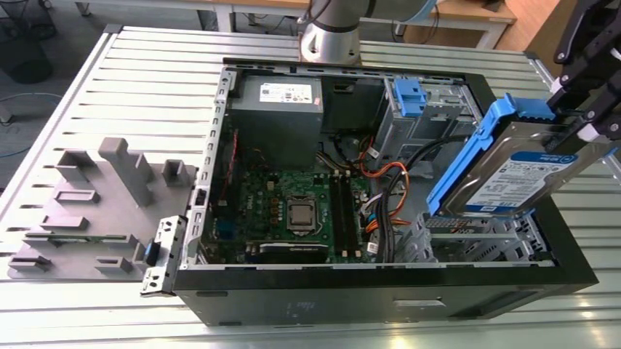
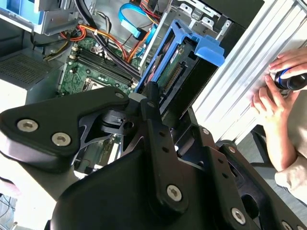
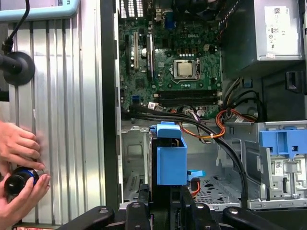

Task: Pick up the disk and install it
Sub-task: 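Insert the disk into the insertion slot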

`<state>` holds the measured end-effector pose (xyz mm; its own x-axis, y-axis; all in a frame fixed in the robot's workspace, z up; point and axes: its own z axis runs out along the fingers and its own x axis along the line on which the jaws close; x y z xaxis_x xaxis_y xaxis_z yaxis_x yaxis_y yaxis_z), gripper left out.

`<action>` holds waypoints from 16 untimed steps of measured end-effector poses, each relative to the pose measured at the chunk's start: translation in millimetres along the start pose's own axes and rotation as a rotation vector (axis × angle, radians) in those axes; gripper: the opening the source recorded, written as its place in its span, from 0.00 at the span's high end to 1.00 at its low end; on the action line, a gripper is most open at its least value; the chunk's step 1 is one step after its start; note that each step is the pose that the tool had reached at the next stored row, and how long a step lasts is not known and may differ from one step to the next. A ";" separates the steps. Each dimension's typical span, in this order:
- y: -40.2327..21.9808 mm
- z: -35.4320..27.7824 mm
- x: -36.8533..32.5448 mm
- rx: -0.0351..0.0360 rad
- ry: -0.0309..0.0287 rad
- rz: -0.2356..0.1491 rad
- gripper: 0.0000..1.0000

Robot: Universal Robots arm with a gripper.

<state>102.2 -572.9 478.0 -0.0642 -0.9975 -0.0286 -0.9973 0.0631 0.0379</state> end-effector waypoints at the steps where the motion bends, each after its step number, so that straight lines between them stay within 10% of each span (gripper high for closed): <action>1: -0.3 1.3 0.0 0.0000 0.0000 0.000 0.65; 16: -8.3 17.4 0.0 -0.0001 0.0006 0.000 0.65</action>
<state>109.9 -572.9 460.3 -0.0644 -0.9975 -0.0280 -0.9973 0.0633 0.0380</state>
